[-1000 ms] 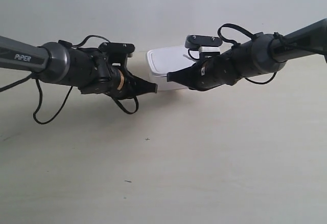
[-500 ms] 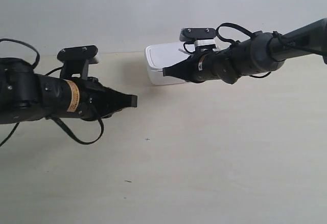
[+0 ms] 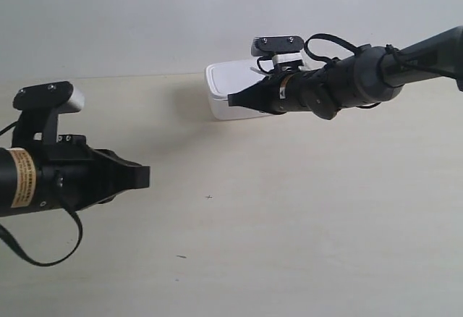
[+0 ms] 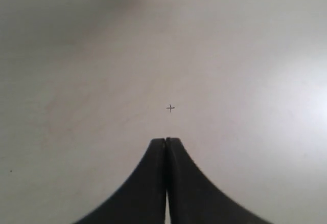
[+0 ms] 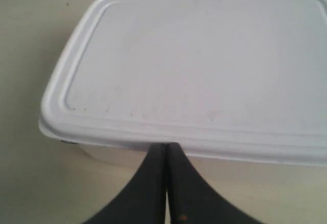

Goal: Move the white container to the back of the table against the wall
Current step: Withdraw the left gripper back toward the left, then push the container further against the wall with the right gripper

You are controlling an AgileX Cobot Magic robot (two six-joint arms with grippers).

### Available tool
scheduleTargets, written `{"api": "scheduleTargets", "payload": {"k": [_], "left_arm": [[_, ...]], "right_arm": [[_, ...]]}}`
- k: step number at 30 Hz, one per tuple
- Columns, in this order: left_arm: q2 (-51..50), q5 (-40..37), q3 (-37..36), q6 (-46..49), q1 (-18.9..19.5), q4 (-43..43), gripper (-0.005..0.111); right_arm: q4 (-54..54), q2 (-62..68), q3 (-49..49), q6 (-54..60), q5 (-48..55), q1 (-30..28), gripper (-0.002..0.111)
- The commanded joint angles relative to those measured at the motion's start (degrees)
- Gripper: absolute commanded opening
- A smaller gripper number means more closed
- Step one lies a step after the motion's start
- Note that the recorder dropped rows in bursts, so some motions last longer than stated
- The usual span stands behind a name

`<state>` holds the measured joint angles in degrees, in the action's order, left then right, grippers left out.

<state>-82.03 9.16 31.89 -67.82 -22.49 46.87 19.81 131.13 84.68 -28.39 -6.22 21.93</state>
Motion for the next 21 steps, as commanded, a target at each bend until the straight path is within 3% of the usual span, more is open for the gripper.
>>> {"api": "scheduleTargets", "payload": {"k": [1, 14, 21], "left_arm": [[5.0, 0.3, -3.3, -0.3, -0.2, -0.7, 0.0], [16.0, -1.6, -10.6, -0.2, -0.2, -0.6, 0.0], [20.9, -1.6, -13.8, -0.3, -0.2, -0.8, 0.0]], "right_arm": [[0.6, 1.1, 0.4, -0.1, 0.1, 0.0, 0.0], [1.7, 2.7, 0.6, -0.1, -4.1, 1.7, 0.0], [1.7, 4.8, 4.3, -0.1, 0.2, 1.7, 0.0]]}}
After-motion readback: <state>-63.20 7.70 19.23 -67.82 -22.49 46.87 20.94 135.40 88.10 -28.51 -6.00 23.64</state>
